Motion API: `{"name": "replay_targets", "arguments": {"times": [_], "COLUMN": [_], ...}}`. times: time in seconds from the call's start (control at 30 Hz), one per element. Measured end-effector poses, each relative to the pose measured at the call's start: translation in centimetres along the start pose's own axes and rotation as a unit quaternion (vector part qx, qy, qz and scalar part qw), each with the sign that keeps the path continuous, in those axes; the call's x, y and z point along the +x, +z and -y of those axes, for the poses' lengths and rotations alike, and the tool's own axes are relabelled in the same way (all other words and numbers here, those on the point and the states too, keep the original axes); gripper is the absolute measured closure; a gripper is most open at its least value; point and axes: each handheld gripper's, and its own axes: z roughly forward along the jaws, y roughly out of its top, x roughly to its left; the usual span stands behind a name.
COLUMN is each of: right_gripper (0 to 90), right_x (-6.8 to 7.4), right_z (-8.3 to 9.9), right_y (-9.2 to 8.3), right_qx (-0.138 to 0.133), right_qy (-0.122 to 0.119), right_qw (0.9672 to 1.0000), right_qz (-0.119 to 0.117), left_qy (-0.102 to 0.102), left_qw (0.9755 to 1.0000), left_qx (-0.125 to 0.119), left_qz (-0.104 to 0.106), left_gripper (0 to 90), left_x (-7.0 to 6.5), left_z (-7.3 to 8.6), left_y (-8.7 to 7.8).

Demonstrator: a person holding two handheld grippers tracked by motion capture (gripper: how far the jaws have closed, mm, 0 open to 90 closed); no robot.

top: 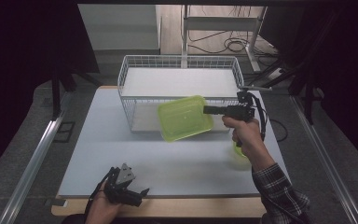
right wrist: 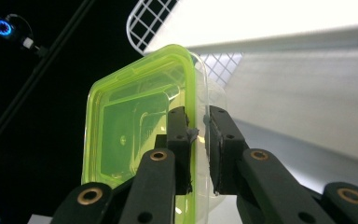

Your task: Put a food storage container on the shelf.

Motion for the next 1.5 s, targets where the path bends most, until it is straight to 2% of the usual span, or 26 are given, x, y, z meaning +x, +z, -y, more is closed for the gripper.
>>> {"name": "replay_targets", "arguments": {"times": [0.13,0.33,0.57,0.9,1.0,1.1,1.2,1.5], "right_gripper": [80.0,80.1,80.1,80.0,80.1,80.1,80.0,80.0], "right_x": [0.3,1.4,1.8,1.7,1.4,1.2,0.7,-0.3], "right_z": [-0.8,-3.1,-4.8,-7.1,-7.9,-8.2,-8.6,-9.1], "right_y": [0.0,0.1,0.5,1.5,2.0,2.2,2.5,2.9], "right_qx": [-0.008,-0.024,-0.043,-0.071,-0.080,-0.084,-0.092,-0.100], "right_qy": [0.000,-0.012,-0.015,-0.008,-0.007,-0.003,0.003,0.014], "right_qw": [1.0000,0.9995,0.9984,0.9957,0.9939,0.9930,0.9906,0.9870], "right_qz": [-0.001,0.015,0.033,0.058,0.076,0.083,0.101,0.125], "left_qy": [0.000,0.000,0.000,0.001,0.000,-0.001,0.000,0.002], "left_qw": [1.0000,1.0000,1.0000,1.0000,1.0000,1.0000,1.0000,1.0000], "left_qx": [-0.001,-0.002,-0.001,0.003,0.003,0.002,0.003,0.006], "left_qz": [0.000,0.001,0.002,0.004,0.005,0.005,0.006,0.007], "left_gripper": [1.2,1.2,1.2,1.2,1.2,1.2,1.2,1.2], "left_x": [0.0,0.0,0.0,0.0,0.0,0.0,0.0,0.0], "left_z": [0.0,0.0,0.0,0.0,0.0,0.1,0.1,0.1], "left_y": [0.0,0.0,0.0,0.0,0.1,0.1,0.1,0.2]}}
